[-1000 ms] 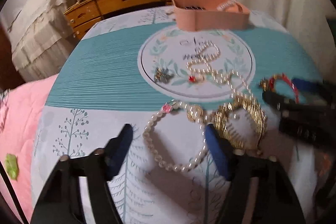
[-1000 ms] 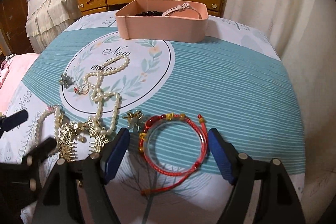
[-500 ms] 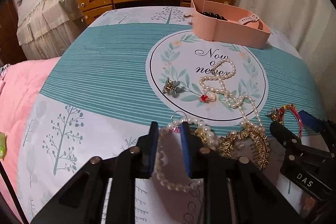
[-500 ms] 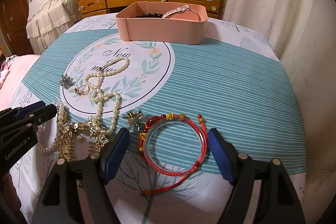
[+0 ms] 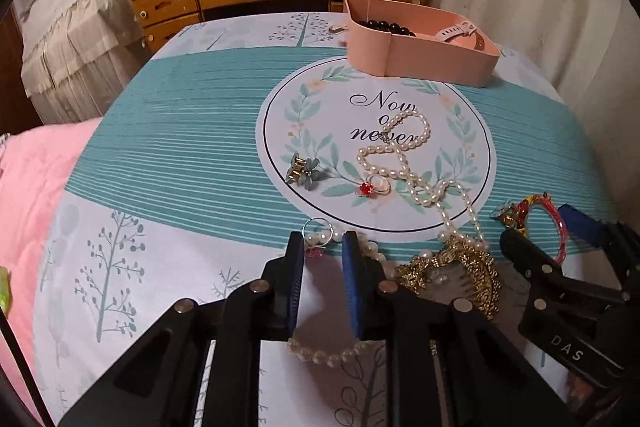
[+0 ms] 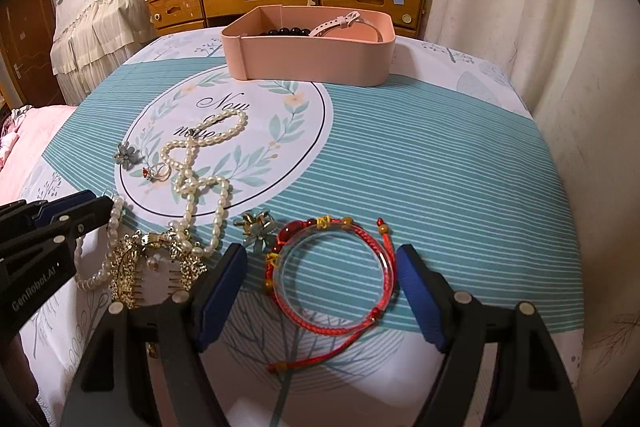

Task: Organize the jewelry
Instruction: 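Grasp the red string bracelet with the right tool while the left tool grips a pearl strand, then carry the red bracelet into the pink tray with the right tool and release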

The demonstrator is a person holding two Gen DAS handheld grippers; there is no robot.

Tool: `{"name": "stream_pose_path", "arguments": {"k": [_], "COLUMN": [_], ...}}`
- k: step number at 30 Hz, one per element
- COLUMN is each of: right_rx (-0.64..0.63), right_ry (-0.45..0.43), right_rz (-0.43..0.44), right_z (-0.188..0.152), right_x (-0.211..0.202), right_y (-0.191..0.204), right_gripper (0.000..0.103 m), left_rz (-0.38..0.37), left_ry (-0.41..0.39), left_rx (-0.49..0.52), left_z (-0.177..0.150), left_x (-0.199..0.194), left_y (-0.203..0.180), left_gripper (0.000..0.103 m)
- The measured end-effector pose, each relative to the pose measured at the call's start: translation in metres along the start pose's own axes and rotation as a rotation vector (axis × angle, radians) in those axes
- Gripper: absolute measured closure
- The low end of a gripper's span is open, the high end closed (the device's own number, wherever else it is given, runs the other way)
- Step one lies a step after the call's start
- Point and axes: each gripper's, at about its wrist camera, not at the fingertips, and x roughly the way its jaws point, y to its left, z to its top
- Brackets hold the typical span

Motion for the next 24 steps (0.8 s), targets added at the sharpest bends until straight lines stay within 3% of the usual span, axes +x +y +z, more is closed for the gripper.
{"name": "stream_pose_path", "arguments": {"k": [1, 4, 9, 16, 20, 22, 24], "right_rx": [0.001, 0.000, 0.001, 0.000, -0.001, -0.016, -0.022], "right_ry": [0.000, 0.001, 0.001, 0.000, 0.005, -0.005, -0.004], "right_rz": [0.000, 0.000, 0.000, -0.001, 0.002, 0.012, 0.017], "right_z": [0.000, 0.000, 0.000, 0.000, 0.000, -0.001, -0.001], "right_x": [0.000, 0.000, 0.000, 0.000, -0.001, -0.003, -0.005], "right_y": [0.000, 0.000, 0.000, 0.000, 0.000, 0.001, 0.002], "right_gripper": [0.026, 0.026, 0.026, 0.026, 0.027, 0.040, 0.040], "left_rz": [-0.020, -0.067, -0.051, -0.012, -0.017, -0.026, -0.024], "left_ry": [0.005, 0.020, 0.043, 0.029, 0.013, 0.011, 0.009], "left_rx": [-0.015, -0.095, -0.129, -0.034, -0.028, -0.027, -0.032], "left_z": [0.000, -0.002, -0.003, 0.000, 0.002, 0.003, 0.004], "left_x": [0.000, 0.000, 0.004, 0.008, 0.008, 0.008, 0.007], "left_y": [0.002, 0.012, 0.017, 0.005, 0.005, 0.005, 0.007], "left_gripper": [0.094, 0.095, 0.094, 0.094, 0.095, 0.096, 0.096]}}
